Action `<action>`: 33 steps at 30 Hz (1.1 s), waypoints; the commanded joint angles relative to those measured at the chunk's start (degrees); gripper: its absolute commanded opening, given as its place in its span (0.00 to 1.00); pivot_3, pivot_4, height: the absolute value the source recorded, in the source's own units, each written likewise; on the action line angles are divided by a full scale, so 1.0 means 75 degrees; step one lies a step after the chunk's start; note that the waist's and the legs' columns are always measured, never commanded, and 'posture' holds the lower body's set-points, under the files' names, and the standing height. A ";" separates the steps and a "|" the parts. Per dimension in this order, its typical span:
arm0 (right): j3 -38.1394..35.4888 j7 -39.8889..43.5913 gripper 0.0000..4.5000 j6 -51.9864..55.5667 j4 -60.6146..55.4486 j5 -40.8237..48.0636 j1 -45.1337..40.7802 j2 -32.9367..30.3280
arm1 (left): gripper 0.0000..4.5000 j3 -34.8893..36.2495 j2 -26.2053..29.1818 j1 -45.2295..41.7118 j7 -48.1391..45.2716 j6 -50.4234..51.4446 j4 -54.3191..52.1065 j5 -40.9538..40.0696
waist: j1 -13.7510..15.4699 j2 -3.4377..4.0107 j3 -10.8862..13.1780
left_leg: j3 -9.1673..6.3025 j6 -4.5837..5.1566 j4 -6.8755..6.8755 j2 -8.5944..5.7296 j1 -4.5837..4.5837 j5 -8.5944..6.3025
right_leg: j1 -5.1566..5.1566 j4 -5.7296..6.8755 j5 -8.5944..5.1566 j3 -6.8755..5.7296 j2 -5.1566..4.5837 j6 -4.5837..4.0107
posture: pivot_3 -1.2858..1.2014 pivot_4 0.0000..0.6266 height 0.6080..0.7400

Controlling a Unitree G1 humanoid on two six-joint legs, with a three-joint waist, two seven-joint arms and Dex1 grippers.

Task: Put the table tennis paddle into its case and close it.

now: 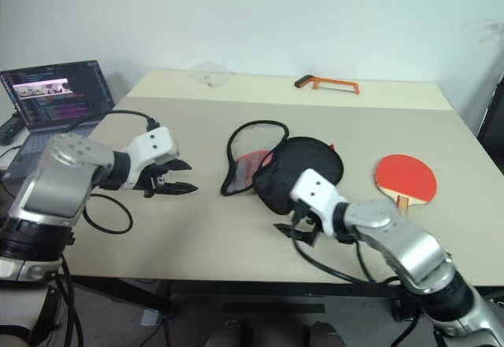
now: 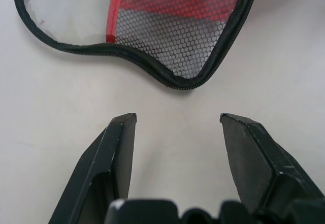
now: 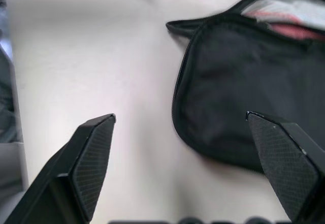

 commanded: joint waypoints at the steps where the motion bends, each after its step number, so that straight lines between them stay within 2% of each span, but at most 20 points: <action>1: 0.0637 -0.0612 1.00 0.0026 0.0411 -0.0799 -0.0321 0.0516 | 0.63 -0.0006 0.0147 -0.0155 0.0118 -0.0146 0.0055 -0.0002 | 0.0001 -0.0001 0.0000 | 0.0000 0.0000 0.0000 0.0000 0.0000 0.0000 | 0.0000 0.0001 0.0000 -0.0001 0.0000 0.0000 | 0.52 0.24 1.00; 10: 0.1435 -0.1528 1.00 -0.0427 0.2203 -0.2622 -0.0516 0.1136 | 0.63 0.0034 0.0304 -0.0084 0.0295 -0.0061 -0.0071 -0.0042 | 0.0065 -0.0004 -0.0002 | 0.0005 0.0000 0.0001 -0.0001 -0.0005 0.0000 | -0.0001 0.0000 0.0005 -0.0003 -0.0003 0.0005 | 0.52 0.24 1.00; 13: 0.1581 -0.1610 0.86 -0.0823 0.2702 -0.3210 -0.0658 0.1104 | 0.64 0.0078 0.0378 0.0019 0.0354 -0.0023 -0.0189 -0.0065 | 0.0061 -0.0004 -0.0002 | 0.0006 0.0000 0.0001 0.0000 -0.0002 0.0000 | -0.0002 0.0003 0.0004 -0.0002 -0.0002 0.0006 | 0.52 0.24 1.00; 15: 0.1450 -0.1419 0.71 -0.1038 0.2730 -0.3282 -0.0713 0.1056 | 0.64 0.0133 0.0404 0.0042 0.0398 0.0019 -0.0227 -0.0116 | 0.0061 -0.0005 -0.0002 | 0.0007 0.0000 0.0002 0.0000 -0.0002 0.0000 | -0.0003 0.0003 0.0002 -0.0001 -0.0002 0.0002 | 0.52 0.24 1.00; 18: 0.1412 -0.0881 0.48 -0.1712 0.2762 -0.3579 -0.0903 0.0496 | 0.64 0.0166 0.0445 0.0085 0.0504 -0.0021 -0.0199 -0.0131 | 0.0068 -0.0005 -0.0002 | 0.0008 0.0000 0.0002 -0.0001 -0.0003 0.0000 | -0.0002 0.0001 0.0003 -0.0001 -0.0003 0.0004 | 0.52 0.24 1.00; 20: 0.1286 -0.0578 0.41 -0.2071 0.2792 -0.3658 -0.0993 0.0198 | 0.64 0.0187 0.0438 0.0115 0.0564 -0.0038 -0.0191 -0.0153 | 0.0070 -0.0004 -0.0001 | 0.0008 0.0000 -0.0001 -0.0002 -0.0006 0.0000 | -0.0004 0.0000 0.0006 -0.0002 -0.0003 0.0010 | 0.52 0.24 1.00; 25: 0.1018 -0.0100 0.02 -0.2841 0.2911 -0.3955 -0.1029 -0.0276 | 0.64 0.0139 0.0420 0.0100 0.0689 -0.0106 -0.0114 -0.0208 | 0.0065 -0.0005 -0.0001 | 0.0008 0.0000 -0.0002 0.0000 -0.0004 0.0000 | -0.0004 0.0000 0.0004 -0.0003 -0.0001 0.0011 | 0.52 0.24 1.00; 33: 0.0735 0.0502 0.01 -0.3519 0.2938 -0.4305 -0.0723 -0.0707 | 0.64 0.0028 0.0330 -0.0063 0.0783 -0.0286 0.0110 -0.0202 | 0.0067 -0.0006 0.0000 | 0.0011 -0.0001 -0.0004 -0.0001 -0.0004 0.0000 | -0.0004 -0.0002 0.0005 -0.0002 -0.0002 0.0009 | 0.52 0.24 1.00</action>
